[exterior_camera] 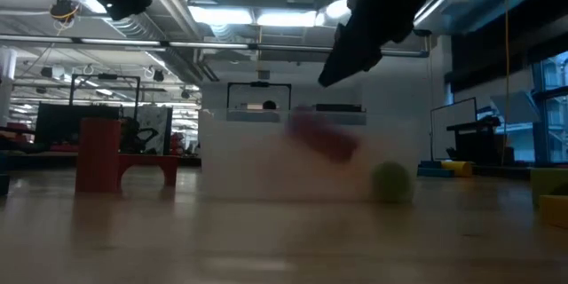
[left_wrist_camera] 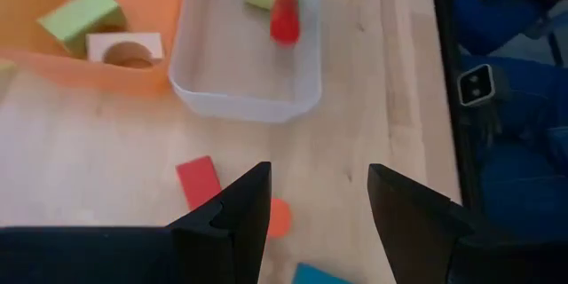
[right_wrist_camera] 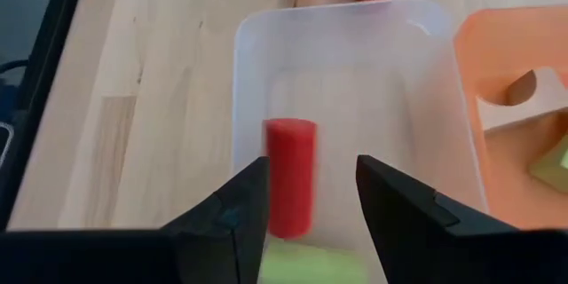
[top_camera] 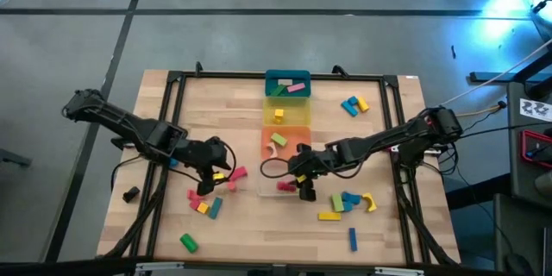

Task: Sort blocks by size
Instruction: Put the red cylindrical block into the transparent bin, then put the orange cylindrical block into the transparent bin, then put the green square block into the yellow bin, then put the red arch block into the orange bin

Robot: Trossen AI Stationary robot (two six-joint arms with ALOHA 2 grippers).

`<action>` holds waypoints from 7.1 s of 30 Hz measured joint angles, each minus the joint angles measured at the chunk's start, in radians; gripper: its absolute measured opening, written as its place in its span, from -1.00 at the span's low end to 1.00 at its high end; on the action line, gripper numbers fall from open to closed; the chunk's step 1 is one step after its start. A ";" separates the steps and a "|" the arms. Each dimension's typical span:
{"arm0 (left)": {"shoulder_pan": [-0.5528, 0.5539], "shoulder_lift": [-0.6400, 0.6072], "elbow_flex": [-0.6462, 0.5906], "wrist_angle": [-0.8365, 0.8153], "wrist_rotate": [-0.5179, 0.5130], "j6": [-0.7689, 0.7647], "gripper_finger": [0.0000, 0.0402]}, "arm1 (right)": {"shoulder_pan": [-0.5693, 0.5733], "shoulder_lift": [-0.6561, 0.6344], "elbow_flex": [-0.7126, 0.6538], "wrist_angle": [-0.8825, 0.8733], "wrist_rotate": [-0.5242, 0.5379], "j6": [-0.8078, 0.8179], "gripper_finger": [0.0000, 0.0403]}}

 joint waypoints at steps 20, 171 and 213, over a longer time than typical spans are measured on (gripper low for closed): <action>-0.041 0.140 -0.005 0.000 0.023 -0.235 0.06 | 0.000 0.001 0.088 -0.054 -0.001 -0.080 -0.15; 0.214 0.343 0.194 0.121 -0.008 0.211 -0.05 | 0.000 -0.158 -0.266 -0.273 0.469 0.077 -0.32; 0.101 0.326 -0.017 -0.060 -0.025 -0.194 -0.05 | -0.569 -0.029 -0.089 0.011 0.155 -0.412 0.13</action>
